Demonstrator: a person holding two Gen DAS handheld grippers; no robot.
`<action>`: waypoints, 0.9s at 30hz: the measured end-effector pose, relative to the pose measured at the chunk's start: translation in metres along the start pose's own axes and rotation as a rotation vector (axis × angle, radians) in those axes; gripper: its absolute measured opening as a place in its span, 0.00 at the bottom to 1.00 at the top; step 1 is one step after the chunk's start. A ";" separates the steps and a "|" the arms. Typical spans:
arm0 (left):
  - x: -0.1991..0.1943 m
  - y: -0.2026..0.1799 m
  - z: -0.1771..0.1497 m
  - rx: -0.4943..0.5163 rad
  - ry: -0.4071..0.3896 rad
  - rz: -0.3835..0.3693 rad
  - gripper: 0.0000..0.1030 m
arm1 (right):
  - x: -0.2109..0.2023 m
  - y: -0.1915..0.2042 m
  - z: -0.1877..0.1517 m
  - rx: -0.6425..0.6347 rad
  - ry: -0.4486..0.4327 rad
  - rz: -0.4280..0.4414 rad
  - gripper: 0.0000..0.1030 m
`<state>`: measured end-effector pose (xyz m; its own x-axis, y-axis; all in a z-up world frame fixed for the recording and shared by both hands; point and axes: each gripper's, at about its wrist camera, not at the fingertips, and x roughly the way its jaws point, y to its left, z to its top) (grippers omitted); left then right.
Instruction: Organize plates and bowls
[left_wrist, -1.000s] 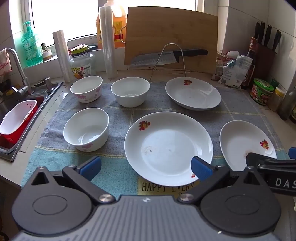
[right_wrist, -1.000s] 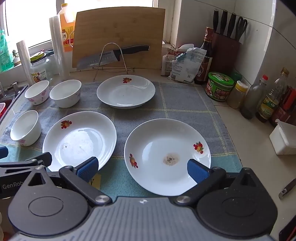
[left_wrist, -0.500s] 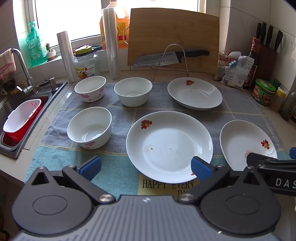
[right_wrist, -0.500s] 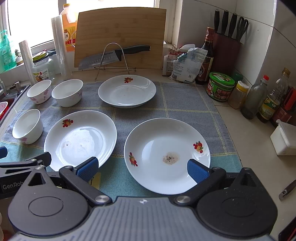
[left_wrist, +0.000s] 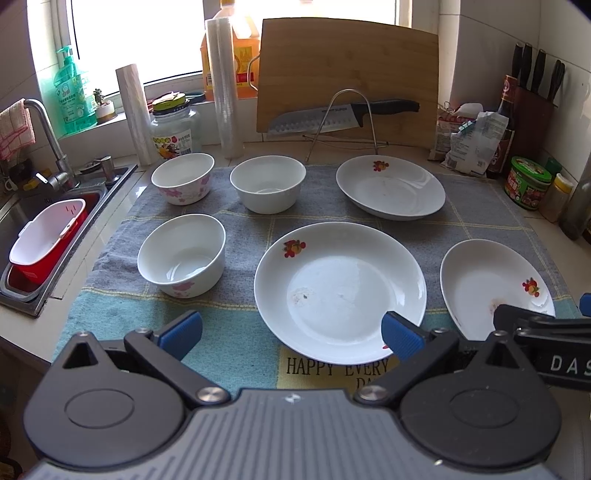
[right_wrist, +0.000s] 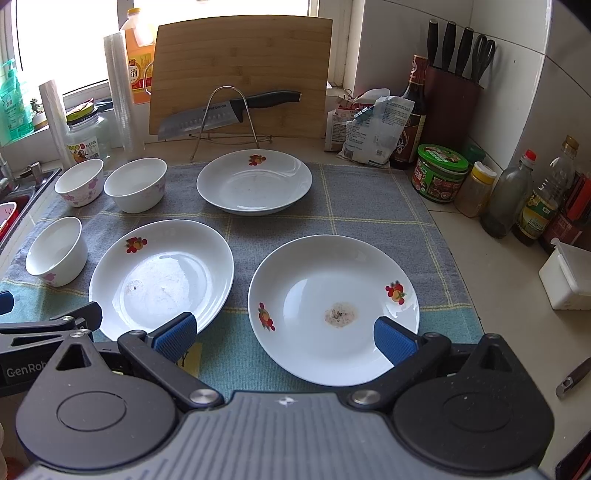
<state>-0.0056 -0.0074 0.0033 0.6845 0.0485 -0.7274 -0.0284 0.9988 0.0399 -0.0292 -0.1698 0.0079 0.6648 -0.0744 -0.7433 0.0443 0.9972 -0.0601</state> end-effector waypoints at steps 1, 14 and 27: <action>0.000 0.000 0.000 0.000 0.000 0.000 0.99 | 0.000 0.000 0.000 0.001 0.000 0.000 1.00; 0.000 0.002 0.005 0.000 -0.003 0.006 0.99 | 0.000 0.001 0.003 0.000 -0.001 0.000 1.00; 0.001 0.001 0.006 0.001 -0.006 0.008 0.99 | 0.000 0.002 0.004 -0.002 -0.003 -0.005 1.00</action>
<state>-0.0008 -0.0062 0.0067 0.6886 0.0562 -0.7229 -0.0330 0.9984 0.0462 -0.0262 -0.1682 0.0102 0.6667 -0.0795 -0.7411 0.0464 0.9968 -0.0651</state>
